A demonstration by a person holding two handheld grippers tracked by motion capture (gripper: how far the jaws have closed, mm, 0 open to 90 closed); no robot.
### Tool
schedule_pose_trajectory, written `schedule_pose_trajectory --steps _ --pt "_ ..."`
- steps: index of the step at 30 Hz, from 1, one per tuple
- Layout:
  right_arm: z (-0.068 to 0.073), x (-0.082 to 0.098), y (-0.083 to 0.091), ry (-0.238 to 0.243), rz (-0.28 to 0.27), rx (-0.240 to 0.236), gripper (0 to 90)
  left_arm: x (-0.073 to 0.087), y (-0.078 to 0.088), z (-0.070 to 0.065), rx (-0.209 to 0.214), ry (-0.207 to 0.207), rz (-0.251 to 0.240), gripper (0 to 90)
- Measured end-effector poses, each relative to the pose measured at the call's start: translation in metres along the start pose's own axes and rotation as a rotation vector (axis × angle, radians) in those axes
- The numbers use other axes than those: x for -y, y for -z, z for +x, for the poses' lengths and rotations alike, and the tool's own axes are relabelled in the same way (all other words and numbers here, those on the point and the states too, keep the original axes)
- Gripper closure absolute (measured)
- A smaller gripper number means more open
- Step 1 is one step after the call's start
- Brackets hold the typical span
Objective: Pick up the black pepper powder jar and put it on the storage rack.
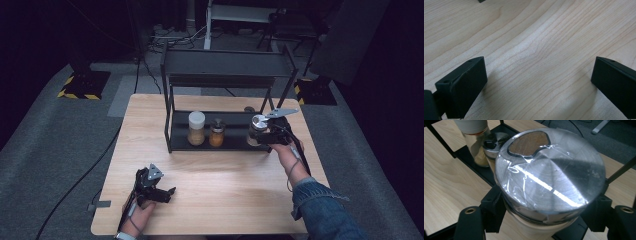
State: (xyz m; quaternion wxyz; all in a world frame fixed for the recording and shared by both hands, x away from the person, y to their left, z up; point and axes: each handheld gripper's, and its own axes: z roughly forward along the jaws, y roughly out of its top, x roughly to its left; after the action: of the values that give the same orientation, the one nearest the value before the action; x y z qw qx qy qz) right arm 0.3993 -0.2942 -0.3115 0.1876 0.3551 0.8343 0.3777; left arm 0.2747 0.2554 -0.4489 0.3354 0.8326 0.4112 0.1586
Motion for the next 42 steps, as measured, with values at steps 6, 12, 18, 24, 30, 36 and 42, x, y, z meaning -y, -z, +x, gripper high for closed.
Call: schedule_pose_trajectory --steps 6,12,18,24,30,36,42 --pt "-0.001 -0.003 -0.019 -0.010 0.008 -0.010 30.4 0.000 0.000 0.000 -0.002 0.001 0.000 0.0" --pt "-0.001 -0.003 -0.044 -0.011 0.017 -0.026 30.4 0.000 0.000 -0.001 -0.004 0.002 0.000 0.0" --pt "-0.001 0.000 -0.063 -0.014 0.020 -0.040 30.4 0.000 0.000 -0.002 -0.006 0.005 -0.001 0.0" --pt "-0.002 0.002 -0.077 -0.024 0.028 -0.049 30.4 0.000 0.000 -0.002 -0.008 0.008 -0.001 0.0" --pt "-0.006 0.006 -0.090 -0.044 0.033 -0.062 30.4 0.001 0.000 -0.004 -0.012 0.014 -0.003 0.0" --pt "-0.007 0.007 -0.099 -0.041 0.041 -0.059 30.4 0.001 0.000 -0.004 -0.012 0.014 -0.003 0.0" --pt "-0.009 0.010 -0.103 -0.050 0.043 -0.056 30.4 0.001 0.000 -0.004 -0.013 0.015 -0.003 0.0"
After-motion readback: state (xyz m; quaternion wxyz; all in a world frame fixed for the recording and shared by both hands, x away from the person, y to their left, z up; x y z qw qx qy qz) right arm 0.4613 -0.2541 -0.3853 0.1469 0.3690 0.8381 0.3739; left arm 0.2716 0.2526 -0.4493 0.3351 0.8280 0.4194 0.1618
